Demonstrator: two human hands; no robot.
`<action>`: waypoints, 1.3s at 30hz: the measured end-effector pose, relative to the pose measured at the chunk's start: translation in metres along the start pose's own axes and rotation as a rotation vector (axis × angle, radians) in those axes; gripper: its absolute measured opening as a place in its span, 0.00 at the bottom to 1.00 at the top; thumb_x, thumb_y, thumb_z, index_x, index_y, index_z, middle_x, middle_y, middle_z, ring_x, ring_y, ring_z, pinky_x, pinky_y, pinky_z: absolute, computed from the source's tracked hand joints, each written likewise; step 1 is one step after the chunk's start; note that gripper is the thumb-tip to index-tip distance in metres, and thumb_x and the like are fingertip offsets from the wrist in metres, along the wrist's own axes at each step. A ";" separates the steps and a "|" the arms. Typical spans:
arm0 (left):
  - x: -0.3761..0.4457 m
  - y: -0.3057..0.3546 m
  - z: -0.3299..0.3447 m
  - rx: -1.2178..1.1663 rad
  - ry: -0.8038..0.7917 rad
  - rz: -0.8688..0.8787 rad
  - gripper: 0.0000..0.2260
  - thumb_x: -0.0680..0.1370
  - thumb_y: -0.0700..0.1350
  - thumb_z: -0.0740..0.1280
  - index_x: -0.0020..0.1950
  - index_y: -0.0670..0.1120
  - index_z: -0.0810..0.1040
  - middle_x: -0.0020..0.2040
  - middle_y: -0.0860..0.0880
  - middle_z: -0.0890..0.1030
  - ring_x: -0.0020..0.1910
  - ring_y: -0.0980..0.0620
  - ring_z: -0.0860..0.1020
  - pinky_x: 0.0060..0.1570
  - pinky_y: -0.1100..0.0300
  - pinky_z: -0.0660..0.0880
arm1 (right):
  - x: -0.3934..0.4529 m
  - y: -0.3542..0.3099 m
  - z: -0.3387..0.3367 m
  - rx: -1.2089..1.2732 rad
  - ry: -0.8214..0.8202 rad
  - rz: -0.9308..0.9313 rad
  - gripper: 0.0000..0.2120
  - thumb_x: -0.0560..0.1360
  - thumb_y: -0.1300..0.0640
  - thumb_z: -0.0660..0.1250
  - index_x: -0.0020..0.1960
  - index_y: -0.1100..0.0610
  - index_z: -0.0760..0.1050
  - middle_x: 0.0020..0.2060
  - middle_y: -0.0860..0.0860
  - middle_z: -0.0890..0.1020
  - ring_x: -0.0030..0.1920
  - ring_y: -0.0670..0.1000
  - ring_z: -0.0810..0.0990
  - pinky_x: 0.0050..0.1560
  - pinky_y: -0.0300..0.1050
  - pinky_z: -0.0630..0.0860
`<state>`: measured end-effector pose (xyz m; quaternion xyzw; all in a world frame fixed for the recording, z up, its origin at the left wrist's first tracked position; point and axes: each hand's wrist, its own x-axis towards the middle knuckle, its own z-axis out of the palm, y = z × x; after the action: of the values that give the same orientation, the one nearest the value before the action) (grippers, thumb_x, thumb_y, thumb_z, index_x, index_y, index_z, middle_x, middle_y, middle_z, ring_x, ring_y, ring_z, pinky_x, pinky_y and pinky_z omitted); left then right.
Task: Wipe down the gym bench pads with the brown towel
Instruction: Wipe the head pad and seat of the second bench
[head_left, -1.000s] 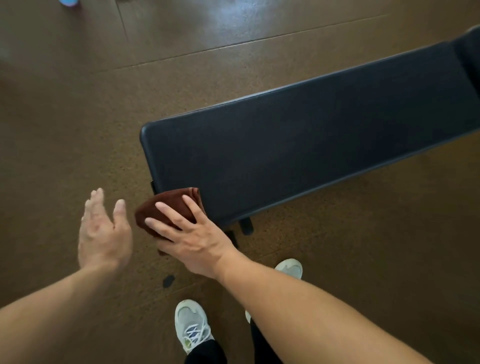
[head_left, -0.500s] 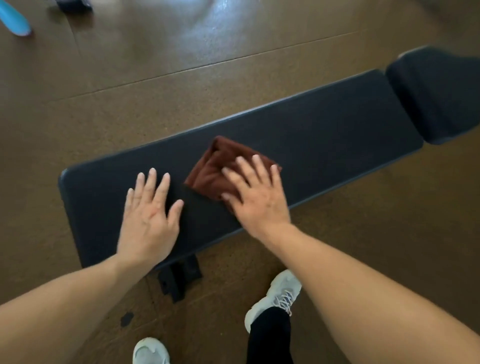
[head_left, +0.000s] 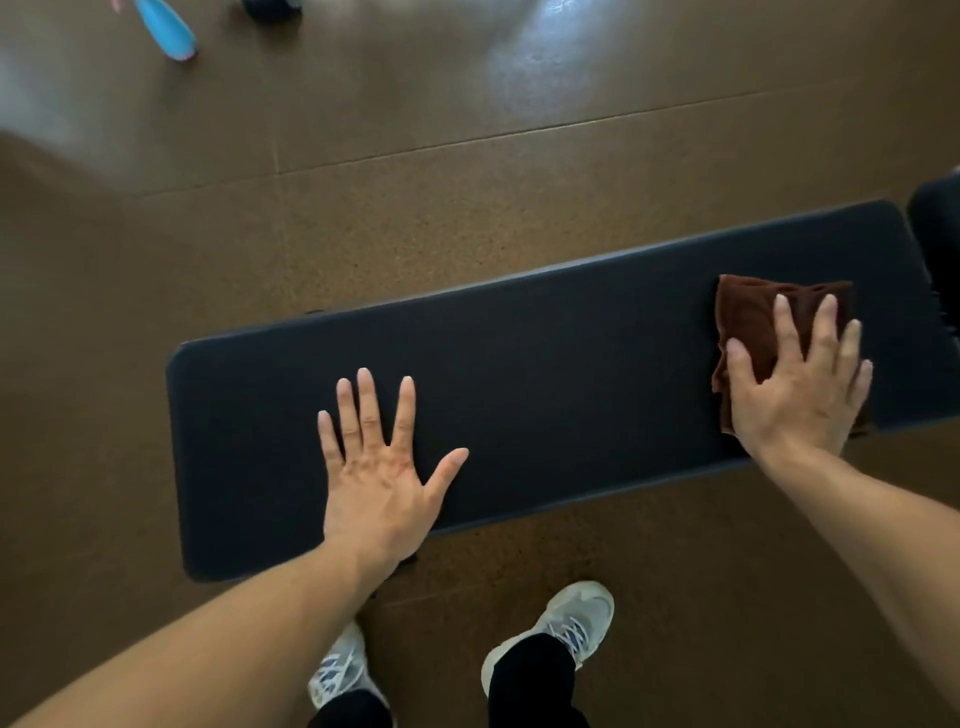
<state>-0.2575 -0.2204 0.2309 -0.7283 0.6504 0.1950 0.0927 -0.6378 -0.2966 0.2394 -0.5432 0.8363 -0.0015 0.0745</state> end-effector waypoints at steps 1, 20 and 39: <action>0.000 0.002 0.000 0.003 -0.010 0.007 0.40 0.77 0.75 0.40 0.79 0.55 0.28 0.78 0.44 0.25 0.76 0.44 0.24 0.77 0.39 0.35 | -0.003 -0.010 0.001 0.020 0.016 0.020 0.37 0.80 0.30 0.46 0.84 0.46 0.53 0.85 0.52 0.48 0.84 0.59 0.45 0.82 0.65 0.47; -0.018 -0.259 -0.026 -0.458 0.289 -0.451 0.27 0.84 0.55 0.51 0.82 0.48 0.52 0.82 0.47 0.55 0.81 0.50 0.51 0.79 0.50 0.47 | -0.221 -0.423 0.078 0.052 -0.151 -0.973 0.32 0.80 0.35 0.57 0.82 0.41 0.61 0.84 0.50 0.52 0.84 0.59 0.46 0.80 0.67 0.44; 0.025 -0.108 -0.032 -0.203 0.130 0.197 0.27 0.83 0.58 0.46 0.82 0.52 0.57 0.83 0.47 0.52 0.82 0.51 0.43 0.80 0.49 0.45 | -0.151 -0.193 0.050 0.009 -0.177 -1.171 0.30 0.78 0.40 0.65 0.80 0.42 0.66 0.83 0.51 0.59 0.84 0.56 0.50 0.81 0.66 0.51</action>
<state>-0.1441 -0.2409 0.2370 -0.6777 0.7001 0.2206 -0.0432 -0.3964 -0.2345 0.2246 -0.9119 0.3881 -0.0009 0.1331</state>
